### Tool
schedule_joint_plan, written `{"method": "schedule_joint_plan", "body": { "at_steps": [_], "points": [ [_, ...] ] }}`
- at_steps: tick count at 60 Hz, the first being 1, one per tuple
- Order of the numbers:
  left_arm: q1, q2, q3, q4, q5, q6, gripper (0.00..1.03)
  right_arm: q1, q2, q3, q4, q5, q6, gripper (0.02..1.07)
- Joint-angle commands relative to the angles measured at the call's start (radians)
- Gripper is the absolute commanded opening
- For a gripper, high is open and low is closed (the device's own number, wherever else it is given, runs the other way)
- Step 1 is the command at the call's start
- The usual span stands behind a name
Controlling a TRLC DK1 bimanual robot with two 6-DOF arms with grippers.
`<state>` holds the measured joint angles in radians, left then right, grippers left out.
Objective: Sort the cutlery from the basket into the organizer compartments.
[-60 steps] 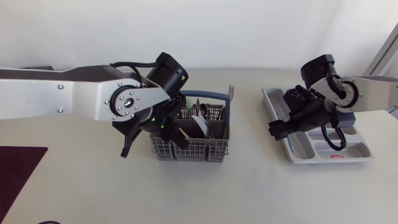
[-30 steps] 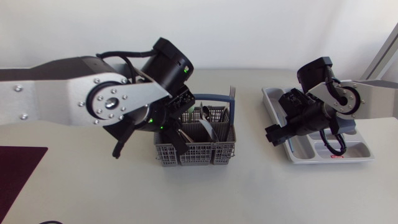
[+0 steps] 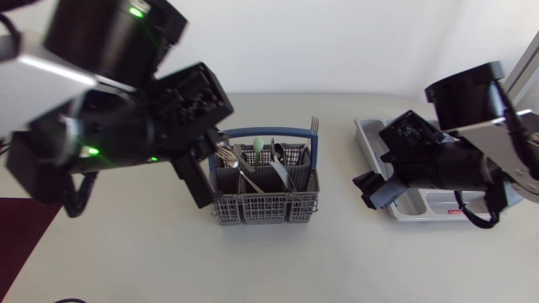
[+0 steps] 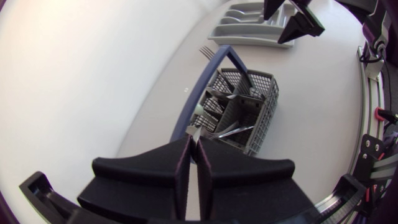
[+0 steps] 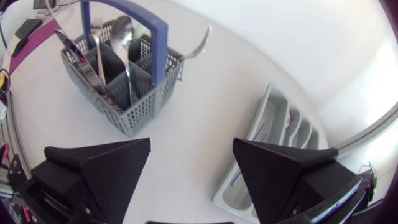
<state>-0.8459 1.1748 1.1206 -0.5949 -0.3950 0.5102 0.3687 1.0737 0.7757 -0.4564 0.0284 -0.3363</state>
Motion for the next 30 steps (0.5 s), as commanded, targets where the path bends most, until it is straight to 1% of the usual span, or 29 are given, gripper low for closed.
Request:
{"method": "schedule_joint_plan", "body": {
  "at_steps": [1, 9, 14, 21, 30],
  "points": [
    [0.027, -0.078, 0.005, -0.025, -0.002, 0.008, 0.04, 0.053, -0.106, -0.035, -0.007, -0.001, -0.033, 0.98],
    [0.054, -0.106, 0.067, -0.094, 0.074, -0.093, 0.04, 0.121, -0.202, -0.039, -0.010, 0.015, -0.036, 0.98],
    [0.068, -0.095, 0.123, -0.117, 0.136, -0.164, 0.04, 0.157, -0.245, -0.041, -0.010, 0.015, -0.036, 0.98],
    [0.079, -0.029, 0.196, -0.118, 0.226, -0.269, 0.04, 0.223, -0.305, -0.049, 0.001, 0.030, -0.036, 0.98],
    [0.128, 0.088, 0.277, -0.115, 0.374, -0.386, 0.04, 0.315, -0.348, -0.064, 0.030, 0.094, -0.044, 0.98]
  ]
}}
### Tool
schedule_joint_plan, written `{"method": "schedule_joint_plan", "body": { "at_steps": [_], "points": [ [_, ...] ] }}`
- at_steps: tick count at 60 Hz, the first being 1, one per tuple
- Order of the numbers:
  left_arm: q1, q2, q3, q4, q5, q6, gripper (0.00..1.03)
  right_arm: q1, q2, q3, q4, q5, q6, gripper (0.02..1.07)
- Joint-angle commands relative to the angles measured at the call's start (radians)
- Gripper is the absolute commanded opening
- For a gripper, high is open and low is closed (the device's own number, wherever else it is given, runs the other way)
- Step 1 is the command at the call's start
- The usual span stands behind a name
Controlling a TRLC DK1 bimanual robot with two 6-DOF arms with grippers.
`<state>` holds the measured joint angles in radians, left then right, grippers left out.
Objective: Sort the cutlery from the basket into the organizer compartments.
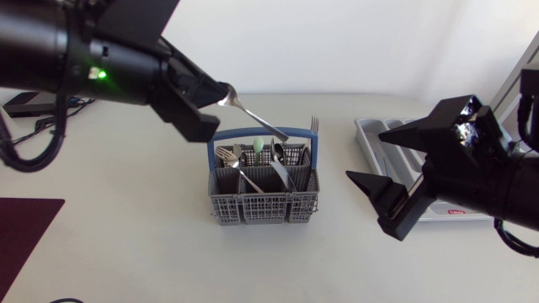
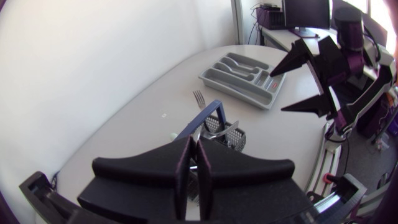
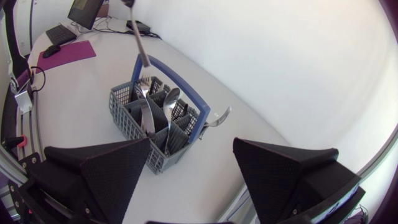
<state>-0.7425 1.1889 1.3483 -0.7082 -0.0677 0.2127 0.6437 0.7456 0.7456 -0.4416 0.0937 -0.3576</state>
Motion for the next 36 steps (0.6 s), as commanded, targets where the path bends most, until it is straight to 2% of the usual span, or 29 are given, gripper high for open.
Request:
{"method": "schedule_joint_plan", "body": {
  "at_steps": [1, 10, 23, 36],
  "points": [
    [0.028, 0.084, 0.058, -0.002, 0.059, -0.099, 0.04, 0.051, -0.022, -0.035, 0.018, 0.035, -0.026, 0.98],
    [0.069, 0.221, 0.123, -0.020, 0.215, -0.184, 0.04, 0.111, -0.034, -0.057, 0.063, 0.097, -0.049, 0.95],
    [0.066, 0.374, 0.212, -0.059, 0.335, -0.246, 0.04, 0.139, -0.032, -0.101, 0.135, 0.123, -0.083, 0.86],
    [0.061, 0.463, 0.285, -0.089, 0.414, -0.269, 0.04, 0.152, 0.005, -0.130, 0.202, 0.127, -0.113, 0.70]
  ]
}}
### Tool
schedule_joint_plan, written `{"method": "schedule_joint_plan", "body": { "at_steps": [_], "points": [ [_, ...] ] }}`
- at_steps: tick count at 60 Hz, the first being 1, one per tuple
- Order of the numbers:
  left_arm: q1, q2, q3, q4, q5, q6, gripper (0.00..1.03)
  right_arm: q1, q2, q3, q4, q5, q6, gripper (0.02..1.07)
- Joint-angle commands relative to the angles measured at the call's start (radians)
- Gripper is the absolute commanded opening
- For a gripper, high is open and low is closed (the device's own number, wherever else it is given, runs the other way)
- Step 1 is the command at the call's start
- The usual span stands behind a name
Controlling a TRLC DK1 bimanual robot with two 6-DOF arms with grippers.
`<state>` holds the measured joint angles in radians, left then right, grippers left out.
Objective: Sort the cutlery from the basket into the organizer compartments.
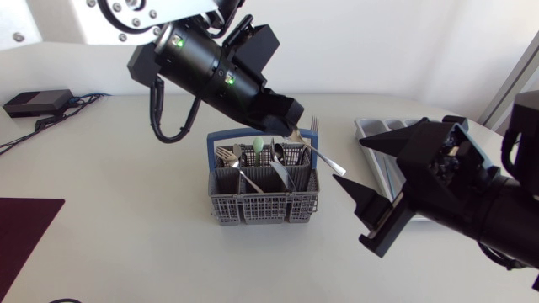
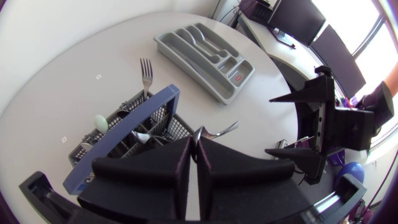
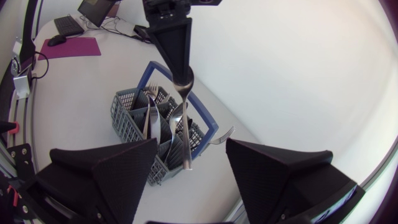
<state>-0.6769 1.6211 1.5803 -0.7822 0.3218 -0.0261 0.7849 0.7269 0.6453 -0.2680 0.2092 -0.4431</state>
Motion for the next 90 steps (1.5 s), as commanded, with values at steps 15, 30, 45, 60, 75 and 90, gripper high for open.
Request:
{"method": "schedule_joint_plan", "body": {
  "at_steps": [15, 30, 45, 60, 75, 90],
  "points": [
    [-0.013, 0.066, 0.081, -0.037, 0.056, -0.031, 0.04, 0.014, 0.115, -0.038, 0.135, 0.047, -0.069, 0.57],
    [-0.029, 0.071, 0.089, -0.046, 0.057, -0.026, 0.04, 0.016, 0.207, -0.021, 0.196, 0.059, -0.078, 0.46],
    [-0.032, 0.069, 0.083, -0.051, 0.057, -0.021, 0.04, 0.014, 0.244, 0.004, 0.204, 0.064, -0.085, 0.29],
    [-0.035, 0.068, 0.076, -0.051, 0.057, -0.021, 0.04, 0.016, 0.258, 0.014, 0.197, 0.064, -0.085, 0.21],
    [-0.033, 0.068, 0.078, -0.049, 0.057, -0.024, 0.07, 0.016, 0.266, 0.016, 0.182, 0.061, -0.089, 0.17],
    [-0.036, 0.062, 0.070, -0.049, 0.057, -0.021, 0.08, 0.016, 0.272, 0.017, 0.159, 0.045, -0.089, 0.11]
  ]
}}
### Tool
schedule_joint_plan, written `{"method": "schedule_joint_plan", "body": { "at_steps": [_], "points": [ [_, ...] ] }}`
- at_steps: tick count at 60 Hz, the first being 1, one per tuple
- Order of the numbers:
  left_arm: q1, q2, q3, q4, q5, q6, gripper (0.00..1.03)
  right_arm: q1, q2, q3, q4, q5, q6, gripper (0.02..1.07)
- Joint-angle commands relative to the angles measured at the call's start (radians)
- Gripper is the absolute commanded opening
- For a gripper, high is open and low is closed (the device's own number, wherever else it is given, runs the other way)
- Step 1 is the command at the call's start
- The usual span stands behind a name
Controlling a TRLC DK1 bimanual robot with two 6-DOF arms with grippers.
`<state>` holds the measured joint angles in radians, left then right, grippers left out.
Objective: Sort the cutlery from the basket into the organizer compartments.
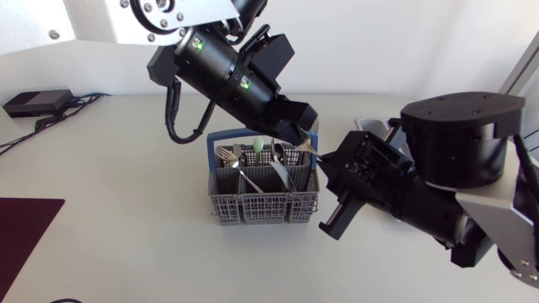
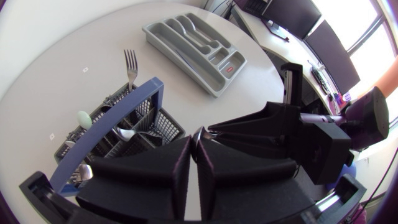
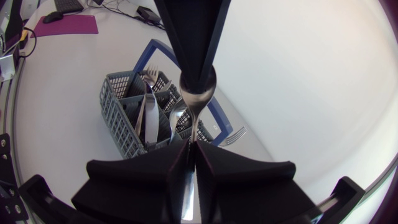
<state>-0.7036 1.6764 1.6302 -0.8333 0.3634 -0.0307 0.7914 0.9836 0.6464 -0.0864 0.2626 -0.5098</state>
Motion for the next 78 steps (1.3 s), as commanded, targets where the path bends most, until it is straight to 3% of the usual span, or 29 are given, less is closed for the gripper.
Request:
{"method": "schedule_joint_plan", "body": {
  "at_steps": [1, 15, 28, 39, 44, 55, 68, 78],
  "points": [
    [-0.010, 0.006, 0.019, 0.002, 0.016, -0.017, 0.08, 0.009, 0.013, 0.016, -0.024, -0.008, -0.022, 0.11],
    [-0.010, -0.003, 0.020, 0.002, 0.016, -0.017, 0.12, 0.009, 0.015, 0.010, -0.029, -0.014, -0.016, 0.11],
    [0.001, -0.001, 0.053, 0.016, 0.016, -0.021, 0.48, 0.011, 0.021, -0.011, -0.041, -0.037, -0.004, 0.11],
    [0.033, -0.037, 0.076, 0.079, 0.016, -0.029, 0.60, 0.003, 0.006, -0.045, -0.056, -0.056, -0.004, 0.11],
    [0.050, -0.069, 0.059, 0.120, 0.016, -0.021, 0.60, -0.055, -0.023, -0.056, -0.085, -0.117, -0.010, 0.11],
    [0.107, -0.118, -0.010, 0.128, -0.050, 0.041, 0.60, -0.333, -0.082, -0.074, -0.177, -0.381, -0.107, 0.11],
    [0.142, -0.227, -0.194, 0.134, -0.086, 0.138, 0.60, -0.675, -0.068, -0.056, -0.314, -0.692, -0.317, 0.11],
    [0.142, -0.296, -0.354, 0.189, -0.104, 0.181, 0.59, -0.888, 0.040, -0.028, -0.391, -0.832, -0.521, 0.11]
  ]
}}
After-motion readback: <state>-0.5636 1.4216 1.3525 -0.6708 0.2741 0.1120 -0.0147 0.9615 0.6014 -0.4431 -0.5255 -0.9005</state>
